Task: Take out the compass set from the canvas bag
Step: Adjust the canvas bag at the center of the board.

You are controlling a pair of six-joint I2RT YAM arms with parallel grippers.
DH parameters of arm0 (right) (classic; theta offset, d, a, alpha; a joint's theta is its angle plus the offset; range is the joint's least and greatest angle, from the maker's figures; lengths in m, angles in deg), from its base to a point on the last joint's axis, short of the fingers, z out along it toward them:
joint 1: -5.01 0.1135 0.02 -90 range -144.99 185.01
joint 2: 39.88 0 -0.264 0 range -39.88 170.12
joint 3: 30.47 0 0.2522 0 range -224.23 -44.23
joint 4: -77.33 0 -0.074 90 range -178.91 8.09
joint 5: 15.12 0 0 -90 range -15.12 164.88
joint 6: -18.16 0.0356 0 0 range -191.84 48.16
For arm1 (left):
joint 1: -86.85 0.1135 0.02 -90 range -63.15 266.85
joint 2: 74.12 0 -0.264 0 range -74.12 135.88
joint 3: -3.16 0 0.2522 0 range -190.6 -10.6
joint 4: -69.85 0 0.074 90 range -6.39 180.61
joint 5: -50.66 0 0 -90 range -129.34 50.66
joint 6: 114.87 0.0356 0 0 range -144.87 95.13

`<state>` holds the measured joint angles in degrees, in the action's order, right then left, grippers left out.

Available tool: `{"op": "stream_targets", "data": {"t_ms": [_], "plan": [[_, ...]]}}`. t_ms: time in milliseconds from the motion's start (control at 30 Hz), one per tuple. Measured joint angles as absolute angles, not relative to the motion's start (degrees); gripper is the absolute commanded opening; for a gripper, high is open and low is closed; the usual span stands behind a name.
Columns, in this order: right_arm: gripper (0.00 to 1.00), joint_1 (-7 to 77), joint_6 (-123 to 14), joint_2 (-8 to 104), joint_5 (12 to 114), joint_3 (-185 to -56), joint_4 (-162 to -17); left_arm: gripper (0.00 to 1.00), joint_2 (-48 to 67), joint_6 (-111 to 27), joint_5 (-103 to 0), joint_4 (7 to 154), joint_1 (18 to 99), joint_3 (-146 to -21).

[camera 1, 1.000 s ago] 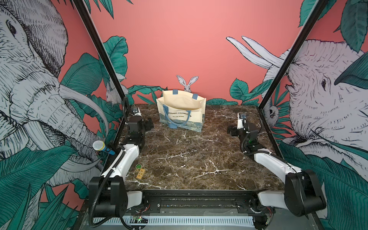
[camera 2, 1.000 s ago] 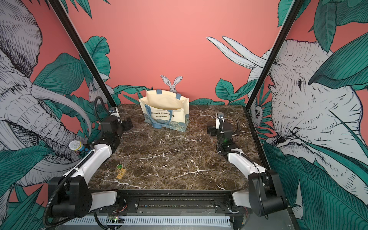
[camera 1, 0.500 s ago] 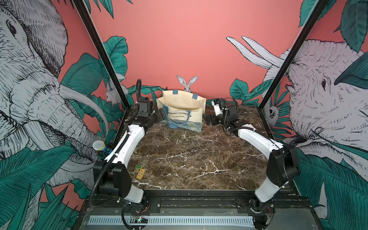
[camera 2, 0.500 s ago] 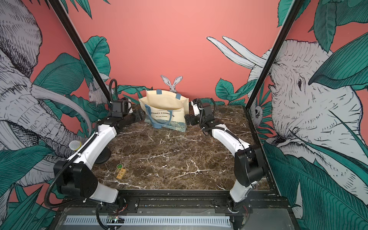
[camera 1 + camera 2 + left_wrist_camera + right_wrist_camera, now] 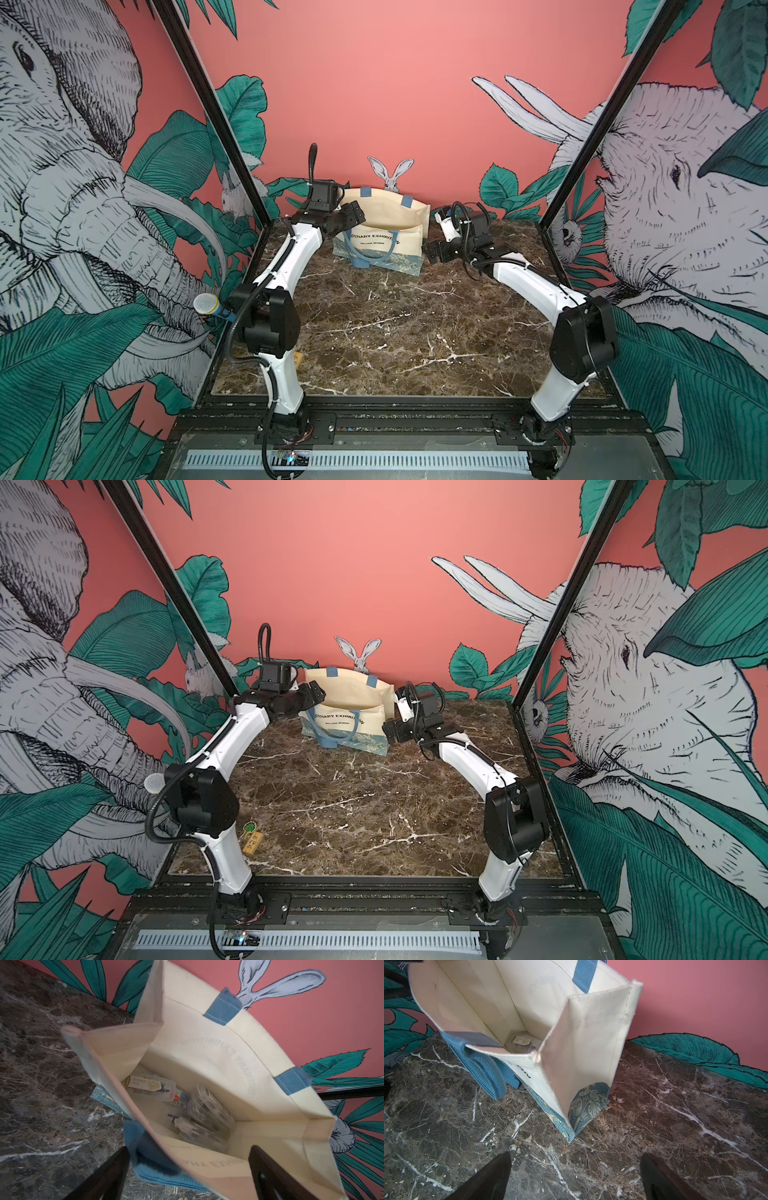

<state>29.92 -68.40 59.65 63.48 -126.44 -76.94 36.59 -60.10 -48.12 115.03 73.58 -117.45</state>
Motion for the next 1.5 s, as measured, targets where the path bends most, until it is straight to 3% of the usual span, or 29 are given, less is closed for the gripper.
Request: {"op": "stream_targets", "data": {"t_ms": [133,433,700,933,1500], "plan": [[0.99,30.16,-68.42,59.48,63.51,-124.85,-76.9,0.84,41.47,-60.88,-49.26,117.19,73.38,-122.74],[0.99,30.42,-68.88,55.32,65.93,-122.09,-75.63,0.3,39.41,-58.15,-48.21,120.38,73.12,-119.15],[0.99,30.77,-68.83,51.24,70.28,-122.14,-73.03,0.0,34.1,-55.24,-47.75,120.54,72.99,-112.51],[0.99,30.9,-68.26,47.87,74.89,-126.55,-65.36,0.0,29.78,-49.76,-52.64,119.49,73.01,-107.76],[0.82,30.92,-62.3,46.73,72.34,-138.2,-51.72,0.0,15.44,-34.7,-72.08,121.72,72.99,-95.9]]}}
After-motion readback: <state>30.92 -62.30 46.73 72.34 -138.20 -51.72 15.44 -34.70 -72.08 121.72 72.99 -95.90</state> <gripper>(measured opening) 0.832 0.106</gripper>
